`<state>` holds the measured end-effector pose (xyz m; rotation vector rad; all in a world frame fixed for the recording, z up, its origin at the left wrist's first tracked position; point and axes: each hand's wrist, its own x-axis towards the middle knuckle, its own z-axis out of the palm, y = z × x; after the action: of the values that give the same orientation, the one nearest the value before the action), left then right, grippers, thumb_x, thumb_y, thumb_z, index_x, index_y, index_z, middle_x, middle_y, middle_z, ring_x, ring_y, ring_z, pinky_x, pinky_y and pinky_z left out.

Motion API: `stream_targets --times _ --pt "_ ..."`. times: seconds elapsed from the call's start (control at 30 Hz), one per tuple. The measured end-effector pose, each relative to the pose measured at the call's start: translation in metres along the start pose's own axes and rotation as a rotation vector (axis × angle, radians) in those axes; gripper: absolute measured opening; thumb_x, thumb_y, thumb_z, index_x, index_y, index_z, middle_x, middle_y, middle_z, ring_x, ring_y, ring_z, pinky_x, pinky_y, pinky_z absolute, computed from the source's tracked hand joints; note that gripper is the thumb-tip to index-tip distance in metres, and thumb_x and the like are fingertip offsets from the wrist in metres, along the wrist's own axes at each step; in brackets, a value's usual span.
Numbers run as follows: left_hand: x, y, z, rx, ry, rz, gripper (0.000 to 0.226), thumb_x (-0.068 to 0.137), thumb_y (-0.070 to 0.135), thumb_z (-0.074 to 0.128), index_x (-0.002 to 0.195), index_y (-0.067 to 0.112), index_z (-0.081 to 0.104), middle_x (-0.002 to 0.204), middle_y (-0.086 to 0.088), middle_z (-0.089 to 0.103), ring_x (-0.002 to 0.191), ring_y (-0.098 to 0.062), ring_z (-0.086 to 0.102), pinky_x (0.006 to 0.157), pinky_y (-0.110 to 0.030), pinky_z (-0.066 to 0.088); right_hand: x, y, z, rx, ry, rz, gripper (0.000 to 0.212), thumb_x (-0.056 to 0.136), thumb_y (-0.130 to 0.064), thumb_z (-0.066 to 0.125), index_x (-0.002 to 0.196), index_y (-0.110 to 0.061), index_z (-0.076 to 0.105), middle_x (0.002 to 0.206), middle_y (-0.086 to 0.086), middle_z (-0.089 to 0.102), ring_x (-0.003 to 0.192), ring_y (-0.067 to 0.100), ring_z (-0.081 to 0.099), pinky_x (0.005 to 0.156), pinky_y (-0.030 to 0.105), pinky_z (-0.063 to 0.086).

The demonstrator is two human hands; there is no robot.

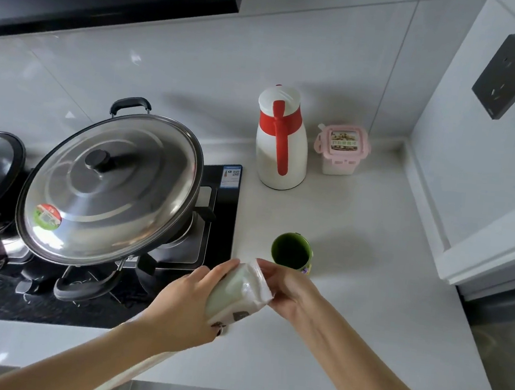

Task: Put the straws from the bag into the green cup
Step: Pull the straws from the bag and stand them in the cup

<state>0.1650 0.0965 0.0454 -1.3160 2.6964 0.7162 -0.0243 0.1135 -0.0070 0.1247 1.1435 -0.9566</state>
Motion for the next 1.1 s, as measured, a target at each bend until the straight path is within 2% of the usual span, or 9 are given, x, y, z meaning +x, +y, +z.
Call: stream_targets --times 0.1,0.17,0.27,0.37,0.47,0.6,0.83,0.97,1.1 --pt "0.001 -0.009 -0.005 0.034 -0.039 0.018 0.098 0.063 0.041 0.065 0.137 0.053 0.001 0.110 0.008 0.055 0.085 -0.016 0.059 0.072 -0.030 0.051 -0.009 -0.003 0.000 0.017 -0.069 -0.048 0.031 0.083 0.016 0.042 0.091 0.001 0.067 0.068 0.009 0.064 0.059 0.021 0.063 0.049 0.026 0.051" --pt "0.004 -0.011 -0.017 0.201 -0.067 0.032 0.098 0.067 0.040 0.061 0.140 0.051 -0.003 0.112 0.010 0.052 0.089 -0.015 0.058 0.075 -0.029 0.049 -0.015 -0.005 0.002 0.011 -0.110 -0.069 0.016 0.085 -0.003 0.056 0.093 -0.004 0.069 0.082 0.009 0.066 0.073 0.024 0.061 0.061 0.031 0.053" --pt "0.011 -0.006 -0.039 0.385 -0.103 0.065 0.099 0.070 0.042 0.063 0.138 0.048 -0.008 0.111 0.010 0.053 0.091 -0.013 0.057 0.075 -0.026 0.048 -0.015 -0.008 0.006 -0.013 -0.155 -0.022 0.022 0.091 -0.027 0.054 0.099 -0.011 0.066 0.095 0.007 0.066 0.084 0.025 0.062 0.072 0.039 0.054" --pt "0.020 0.011 -0.059 0.322 -0.285 -0.015 0.106 0.060 0.040 0.072 0.138 0.043 -0.001 0.109 0.007 0.055 0.089 -0.013 0.058 0.075 -0.030 0.051 -0.015 -0.008 0.018 -0.039 -0.174 0.049 0.034 0.093 -0.044 0.045 0.100 -0.016 0.062 0.111 0.009 0.062 0.106 0.029 0.059 0.093 0.050 0.048" --pt "0.032 0.031 -0.073 0.211 -0.563 -0.208 0.108 0.058 0.036 0.079 0.139 0.037 0.007 0.103 0.003 0.060 0.086 -0.014 0.060 0.076 -0.033 0.054 -0.020 -0.011 0.029 -0.001 -0.259 0.100 0.054 0.094 -0.054 0.034 0.122 -0.013 0.055 0.124 0.016 0.057 0.119 0.033 0.051 0.096 0.048 0.043" --pt "0.041 0.045 -0.088 0.199 -0.737 -0.340 0.104 0.056 0.041 0.080 0.137 0.034 0.016 0.101 0.003 0.062 0.088 -0.015 0.062 0.082 -0.035 0.054 -0.023 -0.018 0.026 0.003 -0.244 0.022 0.061 0.093 -0.052 0.038 0.129 -0.006 0.051 0.126 0.019 0.054 0.115 0.035 0.047 0.105 0.053 0.034" --pt "0.054 0.075 -0.117 1.122 -0.628 -0.106 0.101 0.073 0.025 0.069 0.146 0.030 -0.001 0.096 -0.003 0.055 0.069 -0.017 0.050 0.060 -0.029 0.042 -0.019 -0.012 0.026 0.086 -0.326 0.125 0.054 0.091 -0.053 0.044 0.122 -0.010 0.055 0.126 0.019 0.059 0.113 0.040 0.057 0.090 0.058 0.047" --pt "0.066 0.089 -0.117 1.302 -0.538 -0.053 0.086 0.084 0.027 0.053 0.147 0.028 -0.005 0.107 -0.007 0.053 0.077 -0.021 0.049 0.066 -0.030 0.040 -0.013 -0.015 0.031 0.170 -0.398 0.139 0.059 0.089 -0.055 0.044 0.129 -0.012 0.052 0.130 0.020 0.056 0.115 0.042 0.056 0.090 0.060 0.046" --pt "0.078 0.104 -0.116 1.369 -0.519 -0.089 0.084 0.086 0.026 0.050 0.147 0.027 -0.008 0.116 -0.010 0.048 0.080 -0.025 0.045 0.068 -0.033 0.037 -0.015 -0.024 0.041 0.223 -0.424 0.107 0.074 0.067 -0.053 0.070 0.128 -0.015 0.055 0.131 0.017 0.056 0.114 0.041 0.058 0.091 0.061 0.047"
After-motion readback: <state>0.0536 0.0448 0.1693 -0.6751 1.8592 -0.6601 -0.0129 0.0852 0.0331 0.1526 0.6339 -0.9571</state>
